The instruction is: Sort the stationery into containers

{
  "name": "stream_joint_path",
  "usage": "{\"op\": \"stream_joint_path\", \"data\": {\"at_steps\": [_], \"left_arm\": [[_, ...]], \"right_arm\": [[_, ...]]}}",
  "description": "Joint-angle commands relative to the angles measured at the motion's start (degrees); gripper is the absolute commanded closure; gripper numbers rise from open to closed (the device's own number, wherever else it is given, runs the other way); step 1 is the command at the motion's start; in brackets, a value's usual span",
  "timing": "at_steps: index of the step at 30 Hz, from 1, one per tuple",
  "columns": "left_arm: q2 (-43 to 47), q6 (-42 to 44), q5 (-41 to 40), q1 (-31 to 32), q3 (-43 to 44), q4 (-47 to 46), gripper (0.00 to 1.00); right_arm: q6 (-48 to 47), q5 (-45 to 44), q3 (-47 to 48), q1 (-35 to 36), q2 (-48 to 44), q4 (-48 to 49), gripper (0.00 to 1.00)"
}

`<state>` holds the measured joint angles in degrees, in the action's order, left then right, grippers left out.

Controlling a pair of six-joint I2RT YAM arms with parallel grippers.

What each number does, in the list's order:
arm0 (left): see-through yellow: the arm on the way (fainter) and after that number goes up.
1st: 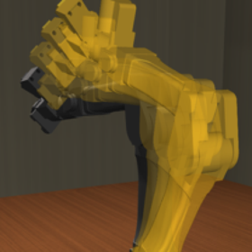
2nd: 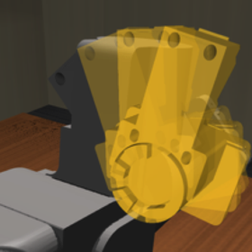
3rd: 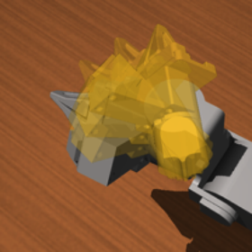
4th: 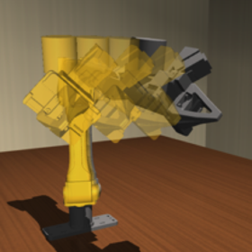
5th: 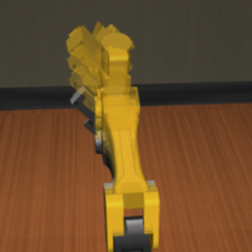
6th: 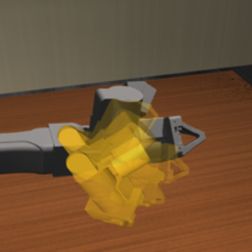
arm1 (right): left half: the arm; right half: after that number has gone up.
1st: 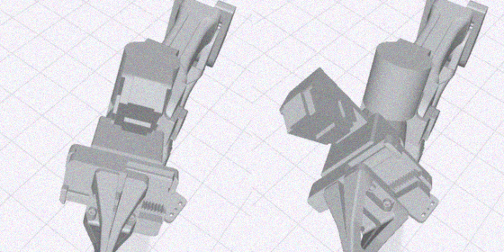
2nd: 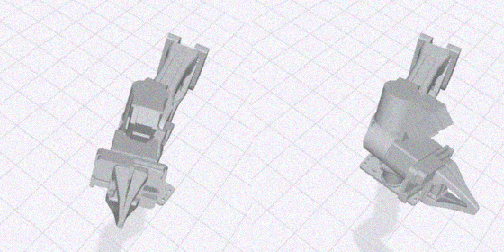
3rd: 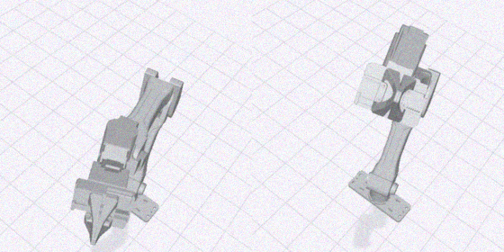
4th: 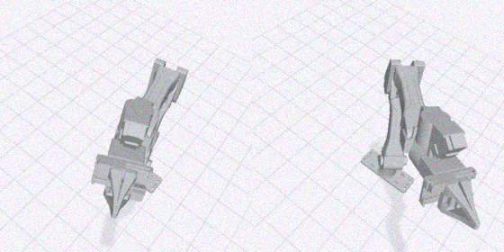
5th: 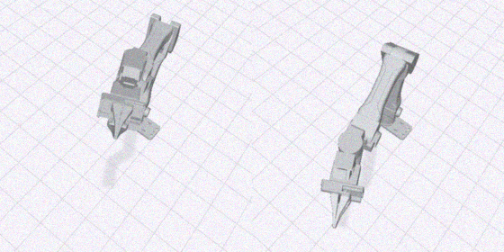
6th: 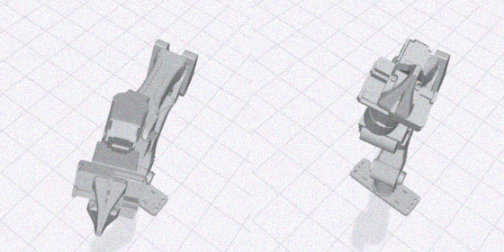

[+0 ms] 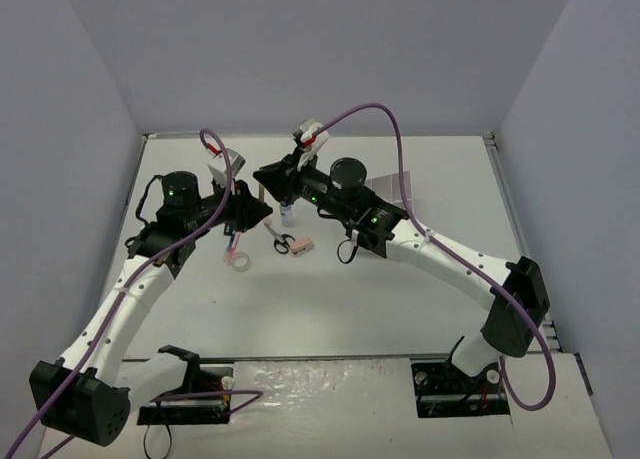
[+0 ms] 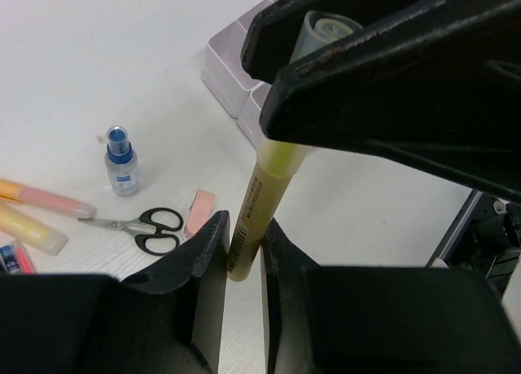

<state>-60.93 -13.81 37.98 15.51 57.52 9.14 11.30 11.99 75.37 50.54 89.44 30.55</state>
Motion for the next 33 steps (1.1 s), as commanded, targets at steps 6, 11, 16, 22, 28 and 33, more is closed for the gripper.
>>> {"op": "stream_joint_path", "data": {"at_steps": [6,11,16,22,28,33], "left_arm": [[2.3,-3.9,-7.4,-4.3,10.6,-22.4,1.00],[2.0,-4.1,-7.5,-4.5,10.9,-22.7,1.00],[2.0,-4.2,-7.6,-5.0,11.3,-22.6,1.00],[2.2,-3.8,-6.8,-5.4,10.8,-21.9,1.00],[2.9,-3.3,-6.1,-5.3,7.8,-21.0,1.00],[2.5,-3.2,-5.6,-5.3,8.0,-21.2,1.00]], "right_arm": [[1.4,6.2,-10.1,4.0,2.1,-17.7,1.00],[1.6,6.3,-10.9,5.7,3.5,-16.9,1.00],[1.8,6.4,-10.4,6.9,4.2,-16.7,1.00],[1.9,6.2,-10.8,6.6,4.3,-16.7,1.00],[0.6,9.6,1.1,2.8,4.0,-21.5,1.00],[0.8,13.1,14.3,-1.7,4.5,-24.3,0.90]]}}
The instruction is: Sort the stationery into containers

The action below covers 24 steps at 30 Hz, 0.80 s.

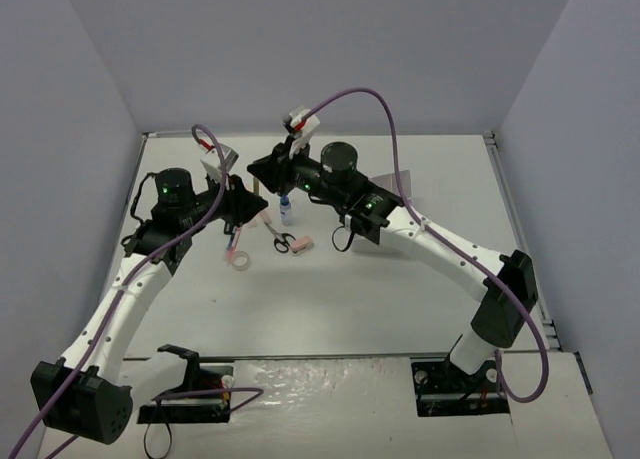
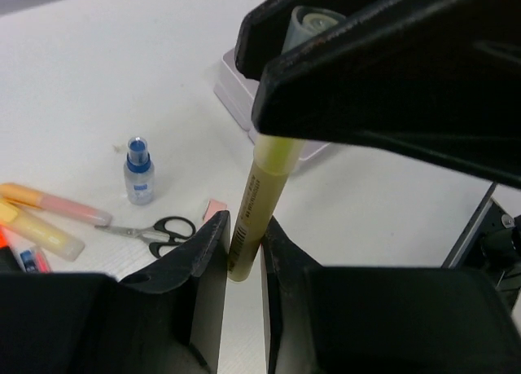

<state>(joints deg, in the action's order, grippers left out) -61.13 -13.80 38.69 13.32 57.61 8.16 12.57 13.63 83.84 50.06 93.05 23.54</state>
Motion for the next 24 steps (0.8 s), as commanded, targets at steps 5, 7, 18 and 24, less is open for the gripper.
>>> {"op": "stream_joint_path", "data": {"at_steps": [5,7,18,24], "left_arm": [[2.6,-3.1,-5.3,-3.1,7.8,-20.0,1.00],[2.7,-3.0,-5.4,-3.1,7.4,-20.1,1.00],[2.2,-2.6,-4.8,-3.1,7.1,-20.1,1.00],[1.9,2.6,2.7,-2.6,6.3,-16.4,1.00]], "right_arm": [[0.5,13.3,12.9,-3.9,0.2,-17.5,0.59],[0.4,13.9,15.1,-4.6,-1.3,-17.4,0.40],[-3.6,14.4,15.6,-8.3,-8.8,-17.5,0.33],[-3.5,16.6,17.4,-7.6,-5.4,-17.5,0.50]]}}
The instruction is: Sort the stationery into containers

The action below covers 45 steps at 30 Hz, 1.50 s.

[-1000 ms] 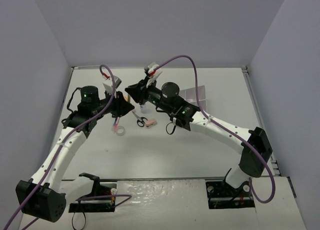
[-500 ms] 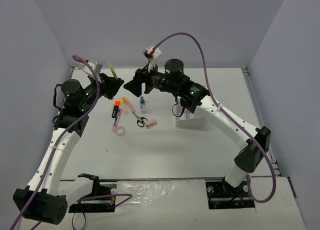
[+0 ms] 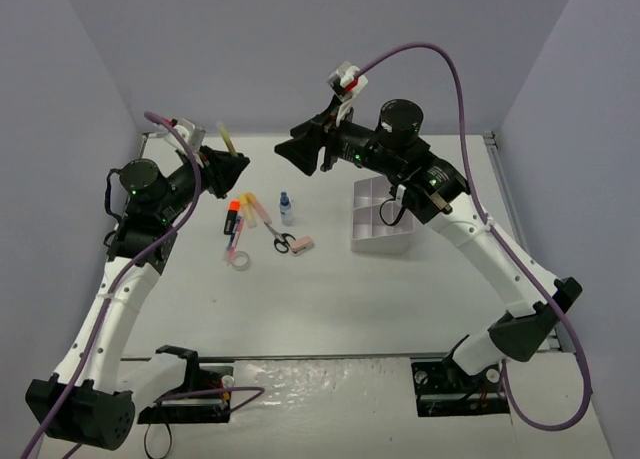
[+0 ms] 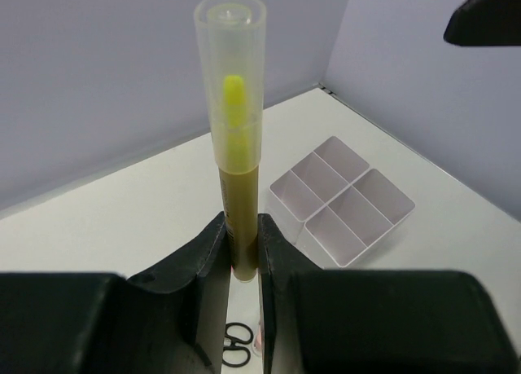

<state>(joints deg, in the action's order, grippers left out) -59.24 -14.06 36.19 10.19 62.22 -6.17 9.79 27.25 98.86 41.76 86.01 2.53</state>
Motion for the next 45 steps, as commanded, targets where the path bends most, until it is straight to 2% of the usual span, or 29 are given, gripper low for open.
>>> {"op": "stream_joint_path", "data": {"at_steps": [1,7,13,18,24,33,38,41,45], "left_arm": [[-0.1,3.0,7.1,0.5,1.4,-1.6,1.00],[0.2,3.4,11.0,0.9,0.2,-1.2,1.00],[0.4,3.8,11.8,1.1,0.5,-0.9,1.00],[0.4,3.2,12.1,1.2,0.3,-1.6,1.00],[0.6,3.8,13.1,1.3,-0.3,-1.3,1.00],[0.5,3.8,13.0,1.6,0.0,-2.2,1.00],[0.3,3.9,12.8,1.6,-0.1,-2.0,1.00],[0.1,4.3,12.5,1.7,-0.2,-1.6,1.00],[0.4,5.5,9.8,1.7,-0.8,-0.6,0.99]], "right_arm": [[-0.8,3.3,2.7,1.1,2.3,3.6,0.47],[-2.5,5.4,7.9,4.6,7.8,3.7,0.37],[-3.5,4.2,10.1,5.5,10.5,3.7,0.37],[-3.0,3.9,10.9,5.7,12.5,3.8,0.44],[-3.2,3.4,11.6,5.3,13.5,4.0,0.62],[-2.5,2.1,11.0,4.5,14.4,4.0,0.59],[-2.4,2.8,10.9,4.5,14.4,4.1,0.95],[-2.5,2.8,10.5,4.5,14.1,4.1,1.00],[-2.8,2.5,9.5,4.5,13.4,4.1,1.00]]}}
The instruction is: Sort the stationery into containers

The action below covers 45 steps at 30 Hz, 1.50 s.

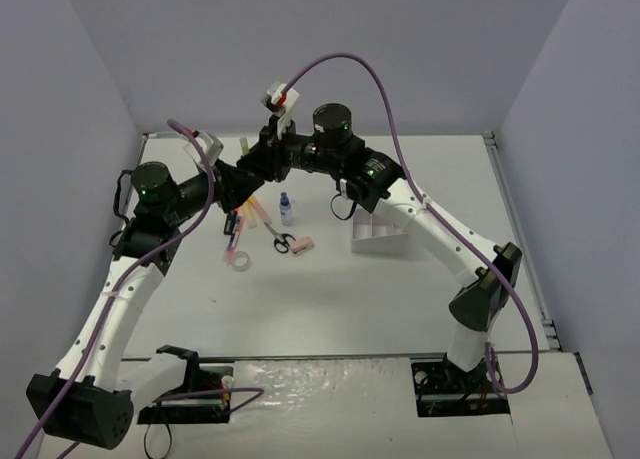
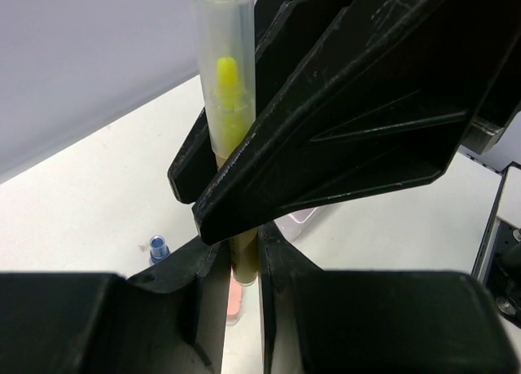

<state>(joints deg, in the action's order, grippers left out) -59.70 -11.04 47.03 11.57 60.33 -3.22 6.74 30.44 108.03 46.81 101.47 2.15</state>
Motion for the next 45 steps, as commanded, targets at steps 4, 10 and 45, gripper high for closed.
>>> {"op": "stream_joint_path", "data": {"at_steps": [4,10,45], "left_arm": [[1.4,3.6,-4.9,0.3,0.1,-2.3,0.34],[2.9,5.3,-11.0,0.2,-1.4,0.2,0.03],[8.9,8.4,-24.1,-1.1,-12.4,2.2,0.03]], "right_arm": [[0.4,-2.7,-2.1,-1.6,-3.4,4.6,1.00],[2.6,-6.1,-7.9,-10.0,-7.2,4.6,1.00],[5.7,-22.7,-43.3,-37.3,-13.7,21.8,1.00]]}}
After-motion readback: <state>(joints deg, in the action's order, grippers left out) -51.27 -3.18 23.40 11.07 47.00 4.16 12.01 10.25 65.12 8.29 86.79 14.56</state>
